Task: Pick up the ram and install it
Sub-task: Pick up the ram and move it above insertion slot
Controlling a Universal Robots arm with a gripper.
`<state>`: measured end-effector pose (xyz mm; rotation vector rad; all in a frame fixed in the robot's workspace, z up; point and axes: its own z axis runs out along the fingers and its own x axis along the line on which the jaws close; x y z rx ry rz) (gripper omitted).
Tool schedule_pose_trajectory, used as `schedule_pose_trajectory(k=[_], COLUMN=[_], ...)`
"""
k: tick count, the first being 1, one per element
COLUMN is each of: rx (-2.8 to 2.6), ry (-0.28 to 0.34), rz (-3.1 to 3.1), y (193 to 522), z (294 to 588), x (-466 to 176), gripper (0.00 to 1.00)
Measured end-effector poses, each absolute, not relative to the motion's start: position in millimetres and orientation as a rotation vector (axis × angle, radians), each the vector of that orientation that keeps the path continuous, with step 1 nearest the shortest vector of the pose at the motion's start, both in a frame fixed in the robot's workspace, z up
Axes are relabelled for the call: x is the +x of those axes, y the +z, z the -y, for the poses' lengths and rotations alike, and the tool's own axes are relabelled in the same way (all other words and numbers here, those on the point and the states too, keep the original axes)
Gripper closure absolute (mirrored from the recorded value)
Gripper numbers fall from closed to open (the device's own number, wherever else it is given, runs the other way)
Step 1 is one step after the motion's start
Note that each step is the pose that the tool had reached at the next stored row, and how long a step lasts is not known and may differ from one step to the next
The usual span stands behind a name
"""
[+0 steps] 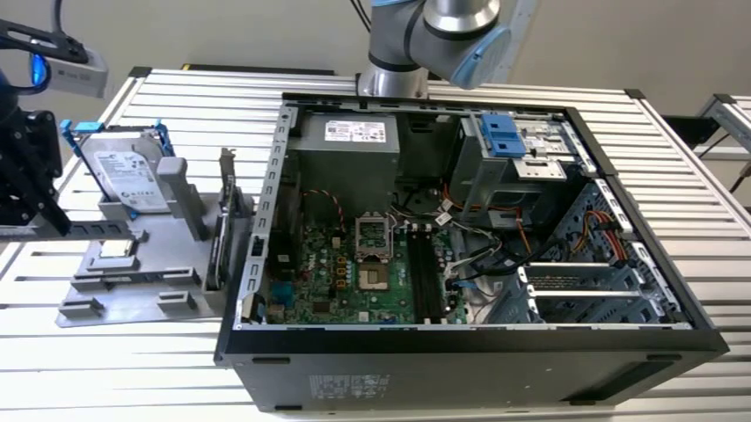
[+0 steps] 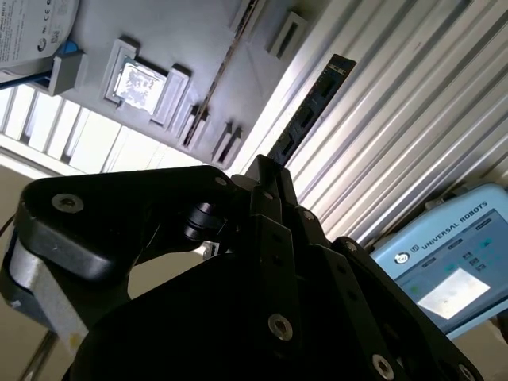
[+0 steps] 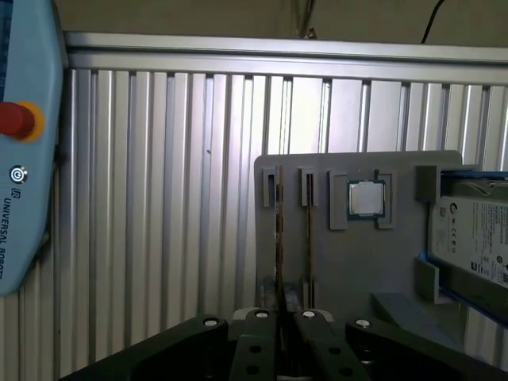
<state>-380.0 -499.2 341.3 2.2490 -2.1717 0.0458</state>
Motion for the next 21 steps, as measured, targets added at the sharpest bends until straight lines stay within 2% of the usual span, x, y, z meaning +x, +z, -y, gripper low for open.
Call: schedule_pose_trajectory(k=[21], rx=[2.249], ry=[0.046], rz=[2.172], y=[351.6], z=[499.1], x=[-380.0], gripper=[1.00])
